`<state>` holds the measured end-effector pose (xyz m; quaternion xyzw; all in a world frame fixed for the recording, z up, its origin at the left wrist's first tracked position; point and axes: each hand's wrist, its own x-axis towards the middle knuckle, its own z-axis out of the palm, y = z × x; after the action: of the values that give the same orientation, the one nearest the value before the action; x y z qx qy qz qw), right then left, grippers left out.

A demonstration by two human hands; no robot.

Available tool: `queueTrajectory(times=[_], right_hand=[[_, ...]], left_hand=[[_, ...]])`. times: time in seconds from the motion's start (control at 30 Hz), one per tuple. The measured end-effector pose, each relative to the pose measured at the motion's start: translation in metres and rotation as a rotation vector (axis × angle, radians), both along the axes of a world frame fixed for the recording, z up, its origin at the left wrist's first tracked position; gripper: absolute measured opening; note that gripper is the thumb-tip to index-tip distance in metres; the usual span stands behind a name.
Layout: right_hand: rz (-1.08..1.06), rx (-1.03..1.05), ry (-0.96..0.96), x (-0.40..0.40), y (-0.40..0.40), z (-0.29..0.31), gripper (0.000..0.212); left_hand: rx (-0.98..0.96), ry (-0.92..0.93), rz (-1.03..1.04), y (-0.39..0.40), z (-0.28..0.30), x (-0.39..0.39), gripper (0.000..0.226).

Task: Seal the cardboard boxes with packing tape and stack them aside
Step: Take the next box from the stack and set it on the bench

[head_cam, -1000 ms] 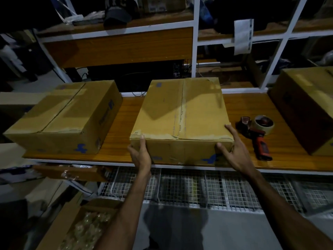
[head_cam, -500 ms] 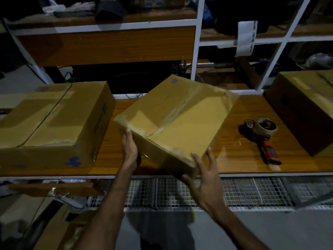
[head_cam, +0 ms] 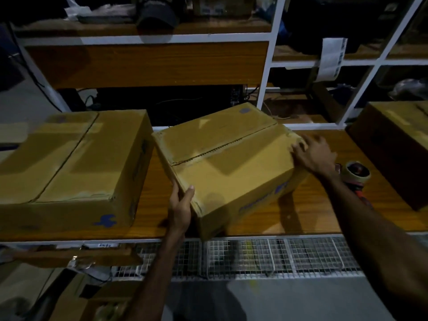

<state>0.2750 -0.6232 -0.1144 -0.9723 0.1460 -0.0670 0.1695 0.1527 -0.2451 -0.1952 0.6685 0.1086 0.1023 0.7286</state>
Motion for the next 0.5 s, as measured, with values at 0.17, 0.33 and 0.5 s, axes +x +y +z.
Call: queueTrajectory(times=[0.17,0.33,0.5], right_hand=[[-0.034,0.249,-0.023,-0.026,-0.009,-0.02,0.088],[-0.222,0.197,-0.16,-0.097,0.018,-0.038,0.07],[-0.245,0.195,-0.198,-0.137,0.014,-0.048,0.069]], left_hand=[[-0.024,0.026,-0.094,0.02,0.009,0.013,0.045],[0.053,0.15,-0.242,0.048,0.036,0.035,0.038],[0.247,0.199,-0.245,0.042,0.053,0.055,0.038]])
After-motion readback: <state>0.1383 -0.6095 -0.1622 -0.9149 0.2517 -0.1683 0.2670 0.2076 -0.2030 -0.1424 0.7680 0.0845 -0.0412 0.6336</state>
